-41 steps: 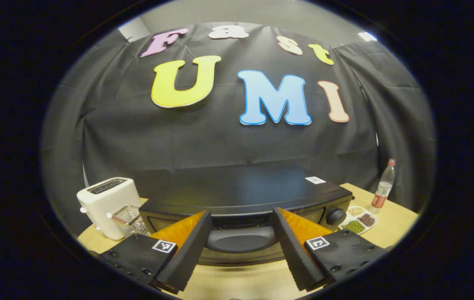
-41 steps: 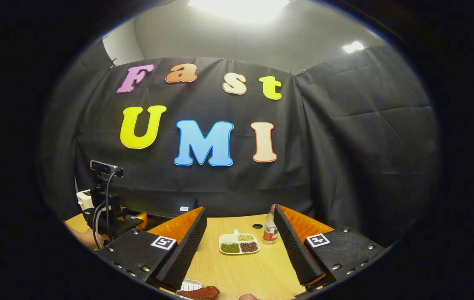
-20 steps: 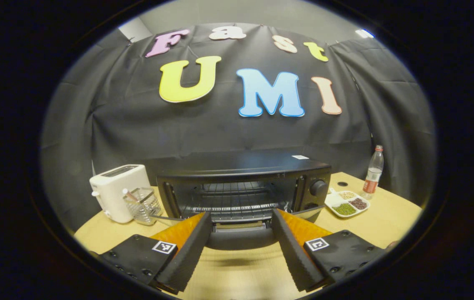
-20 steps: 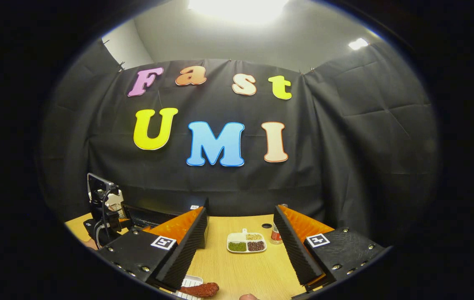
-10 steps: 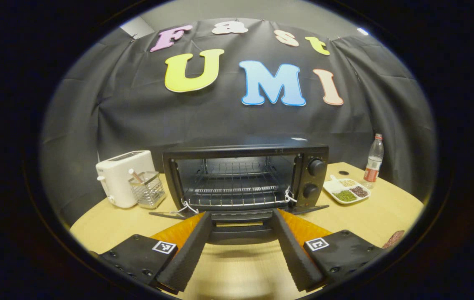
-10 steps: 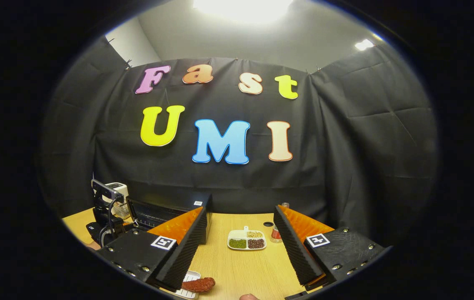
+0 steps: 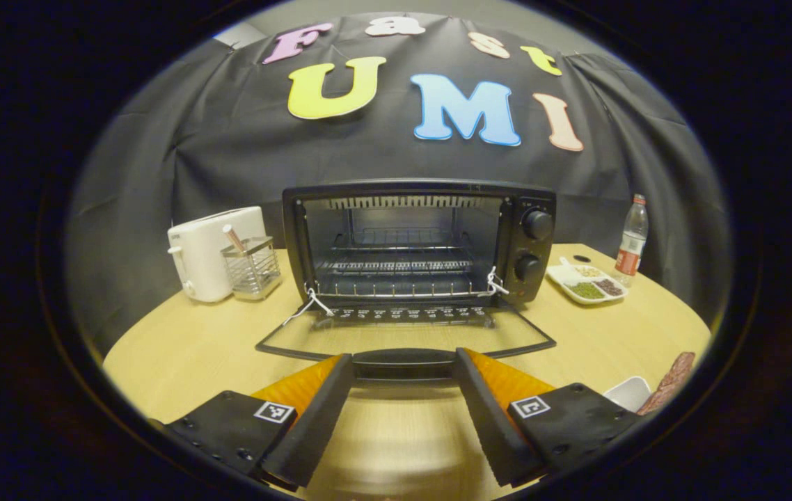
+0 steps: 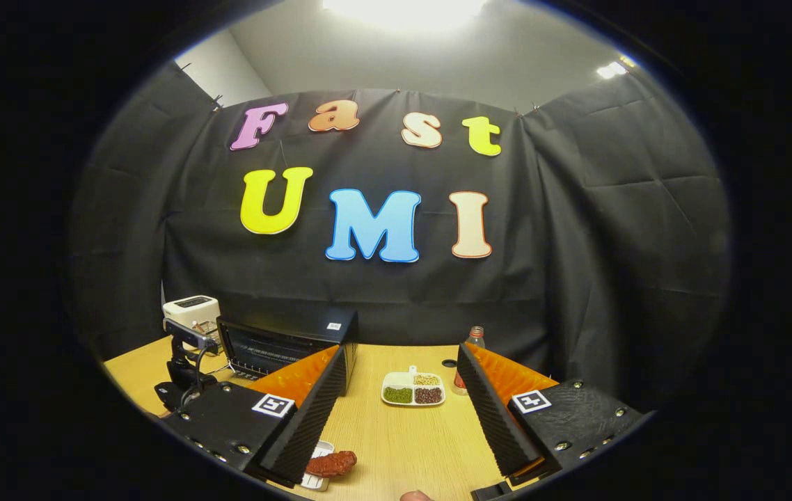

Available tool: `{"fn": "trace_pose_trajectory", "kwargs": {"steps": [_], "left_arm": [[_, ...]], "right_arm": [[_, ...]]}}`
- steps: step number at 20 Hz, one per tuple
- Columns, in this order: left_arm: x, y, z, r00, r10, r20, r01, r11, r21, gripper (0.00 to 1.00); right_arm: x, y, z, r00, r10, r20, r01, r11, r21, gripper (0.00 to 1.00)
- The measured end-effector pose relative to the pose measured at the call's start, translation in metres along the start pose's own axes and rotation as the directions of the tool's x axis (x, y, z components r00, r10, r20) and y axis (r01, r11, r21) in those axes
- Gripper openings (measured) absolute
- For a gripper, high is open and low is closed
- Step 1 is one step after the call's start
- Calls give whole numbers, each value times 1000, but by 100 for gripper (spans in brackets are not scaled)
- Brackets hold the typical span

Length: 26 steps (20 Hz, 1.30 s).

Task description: Open the electric oven with the left hand, put the food in, and close the electric oven.

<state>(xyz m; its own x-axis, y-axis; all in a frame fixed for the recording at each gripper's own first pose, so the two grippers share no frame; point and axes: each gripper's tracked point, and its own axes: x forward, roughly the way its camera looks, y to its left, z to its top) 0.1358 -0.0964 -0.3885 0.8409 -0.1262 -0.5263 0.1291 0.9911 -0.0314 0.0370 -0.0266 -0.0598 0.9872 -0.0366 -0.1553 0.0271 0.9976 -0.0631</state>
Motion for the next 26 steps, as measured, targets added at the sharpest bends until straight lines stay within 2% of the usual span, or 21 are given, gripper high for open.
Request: {"fn": "trace_pose_trajectory", "kwargs": {"steps": [6,9,10,13,14,16,17,18,21,22,23,24,25,26], "left_arm": [[-36,6,13,1000,19,25,-19,1000,1,97],[-69,14,49,995,35,96,-35,999,-6,100],[-81,17,63,991,39,125,-38,999,-10,97],[-119,24,108,975,48,216,-47,999,-12,100],[-130,27,122,968,53,244,-51,999,-15,97],[-156,33,148,952,64,300,-59,998,-24,97],[-169,36,160,943,70,325,-64,998,-27,90],[-182,39,170,935,74,347,-70,997,-23,100],[-213,50,192,913,94,396,-95,995,-15,100],[-223,54,196,907,105,407,-106,994,-20,90],[-233,58,199,900,119,419,-122,992,-22,90],[-239,63,200,894,134,427,-138,990,-21,100],[-246,67,200,890,145,433,-151,988,-21,90],[-252,69,199,887,153,436,-161,987,-20,100]], "right_arm": [[0,8,-20,997,61,-49,-59,997,52,98],[3,16,-30,992,111,-68,-105,991,86,98],[5,20,-35,989,127,-73,-120,989,87,98],[12,26,-50,981,166,-99,-157,983,96,98],[13,29,-57,977,180,-114,-168,980,105,98],[17,34,-71,968,204,-143,-188,975,119,98],[20,36,-78,964,214,-158,-196,973,120,98],[22,38,-88,958,224,-180,-204,972,120,98],[26,44,-115,933,259,-248,-228,963,146,98],[26,45,-125,924,269,-271,-233,959,160,98],[27,46,-133,914,282,-292,-237,955,181,98],[28,48,-142,904,291,-313,-237,951,201,98],[28,50,-152,891,302,-338,-239,946,218,98],[29,51,-162,881,306,-360,-235,945,227,98]]}}
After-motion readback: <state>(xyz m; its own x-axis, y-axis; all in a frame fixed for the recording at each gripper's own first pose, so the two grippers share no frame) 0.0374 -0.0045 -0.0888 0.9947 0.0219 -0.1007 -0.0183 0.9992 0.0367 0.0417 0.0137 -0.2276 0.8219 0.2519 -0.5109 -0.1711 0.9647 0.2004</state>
